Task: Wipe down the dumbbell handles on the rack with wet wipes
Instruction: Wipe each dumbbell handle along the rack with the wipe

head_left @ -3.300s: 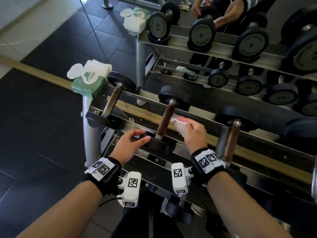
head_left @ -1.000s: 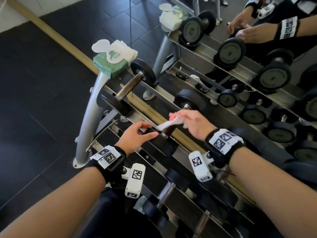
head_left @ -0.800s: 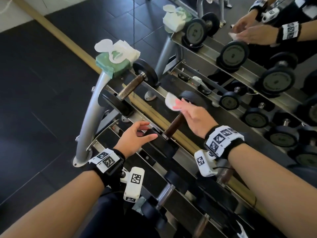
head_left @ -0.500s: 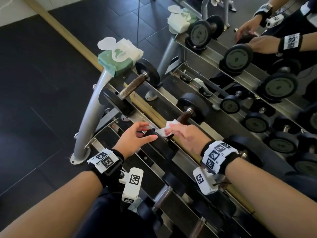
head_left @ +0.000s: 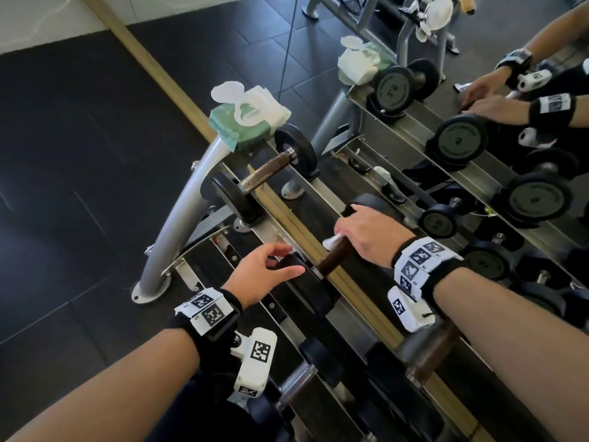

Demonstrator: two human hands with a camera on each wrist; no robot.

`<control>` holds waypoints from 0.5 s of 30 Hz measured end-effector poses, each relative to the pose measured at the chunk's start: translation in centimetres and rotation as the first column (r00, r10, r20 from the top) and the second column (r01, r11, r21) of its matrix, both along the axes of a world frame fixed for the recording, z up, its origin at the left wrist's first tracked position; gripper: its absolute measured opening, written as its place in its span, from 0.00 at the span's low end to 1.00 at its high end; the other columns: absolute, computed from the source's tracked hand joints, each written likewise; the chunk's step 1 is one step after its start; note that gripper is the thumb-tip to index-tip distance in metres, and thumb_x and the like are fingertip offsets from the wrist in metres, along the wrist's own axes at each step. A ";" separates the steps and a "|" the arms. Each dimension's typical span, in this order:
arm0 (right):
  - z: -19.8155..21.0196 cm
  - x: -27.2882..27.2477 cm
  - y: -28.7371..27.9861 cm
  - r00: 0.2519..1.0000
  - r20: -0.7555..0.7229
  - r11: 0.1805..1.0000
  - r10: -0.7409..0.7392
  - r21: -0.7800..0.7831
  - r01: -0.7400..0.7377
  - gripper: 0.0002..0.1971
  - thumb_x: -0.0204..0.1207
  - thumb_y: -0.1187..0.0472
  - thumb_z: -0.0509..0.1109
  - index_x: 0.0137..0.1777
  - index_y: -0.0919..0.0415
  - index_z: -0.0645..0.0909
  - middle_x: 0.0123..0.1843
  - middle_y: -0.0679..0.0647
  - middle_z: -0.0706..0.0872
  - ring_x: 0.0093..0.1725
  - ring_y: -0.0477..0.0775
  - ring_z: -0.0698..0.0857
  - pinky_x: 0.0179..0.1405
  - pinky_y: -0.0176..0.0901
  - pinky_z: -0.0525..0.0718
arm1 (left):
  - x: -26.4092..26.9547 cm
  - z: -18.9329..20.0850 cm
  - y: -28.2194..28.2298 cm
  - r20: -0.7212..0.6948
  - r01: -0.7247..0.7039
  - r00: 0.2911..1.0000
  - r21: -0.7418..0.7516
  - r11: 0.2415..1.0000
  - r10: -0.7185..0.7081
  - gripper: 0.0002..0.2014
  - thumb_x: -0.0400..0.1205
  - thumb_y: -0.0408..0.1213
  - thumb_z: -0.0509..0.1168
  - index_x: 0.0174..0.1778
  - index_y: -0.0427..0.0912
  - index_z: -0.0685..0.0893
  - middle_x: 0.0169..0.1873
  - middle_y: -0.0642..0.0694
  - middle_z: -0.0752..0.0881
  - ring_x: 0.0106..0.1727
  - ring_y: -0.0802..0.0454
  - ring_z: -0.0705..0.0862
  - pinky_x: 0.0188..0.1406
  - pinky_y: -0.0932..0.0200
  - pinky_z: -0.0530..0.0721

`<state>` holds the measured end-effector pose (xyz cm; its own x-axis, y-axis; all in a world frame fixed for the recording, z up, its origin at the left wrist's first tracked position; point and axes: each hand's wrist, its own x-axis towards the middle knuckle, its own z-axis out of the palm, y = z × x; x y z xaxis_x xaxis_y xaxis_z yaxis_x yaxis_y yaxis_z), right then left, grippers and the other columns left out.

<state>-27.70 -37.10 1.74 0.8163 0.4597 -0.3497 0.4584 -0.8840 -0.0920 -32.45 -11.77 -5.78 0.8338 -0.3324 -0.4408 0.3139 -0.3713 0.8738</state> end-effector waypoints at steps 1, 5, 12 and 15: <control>-0.4 -0.4 0.1 0.999 -0.036 1.000 0.001 -0.011 -0.001 0.07 0.83 0.60 0.63 0.58 0.49 0.75 0.46 0.46 0.84 0.51 0.47 0.83 0.64 0.45 0.81 | 0.0 0.0 0.0 0.002 0.000 1.000 0.002 1.000 0.000 0.28 0.73 0.56 0.75 0.70 0.61 0.78 0.64 0.63 0.80 0.65 0.61 0.78 0.62 0.60 0.76; -1.3 -0.8 0.2 0.992 -0.115 0.995 -0.048 0.086 0.058 0.13 0.84 0.53 0.63 0.67 0.47 0.73 0.52 0.45 0.82 0.55 0.46 0.81 0.63 0.45 0.81 | -0.1 0.0 0.0 0.010 -0.003 1.000 0.007 1.000 0.003 0.29 0.74 0.56 0.74 0.71 0.60 0.78 0.65 0.62 0.80 0.65 0.61 0.78 0.59 0.62 0.75; -2.1 -0.6 0.7 0.982 -0.092 0.972 0.164 -0.155 -0.177 0.17 0.82 0.59 0.67 0.69 0.47 0.77 0.62 0.45 0.81 0.64 0.49 0.78 0.73 0.48 0.75 | -0.4 -0.1 -0.2 0.020 -0.025 0.999 -0.009 1.000 0.026 0.31 0.73 0.56 0.75 0.73 0.60 0.76 0.61 0.65 0.80 0.64 0.62 0.77 0.59 0.61 0.76; -2.3 -1.7 2.5 0.991 -0.099 0.991 0.094 -0.082 -0.103 0.14 0.78 0.60 0.70 0.62 0.47 0.78 0.51 0.45 0.84 0.53 0.50 0.82 0.62 0.50 0.83 | -0.3 -0.2 -0.1 0.025 -0.025 0.999 -0.007 1.000 0.025 0.31 0.73 0.56 0.75 0.73 0.61 0.75 0.60 0.66 0.79 0.64 0.63 0.77 0.59 0.62 0.76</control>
<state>-29.39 -34.58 -0.53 0.7300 0.5006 -0.4653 0.5365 -0.8415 -0.0636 -32.74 -11.90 -5.99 0.8525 -0.3142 -0.4177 0.3013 -0.3577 0.8839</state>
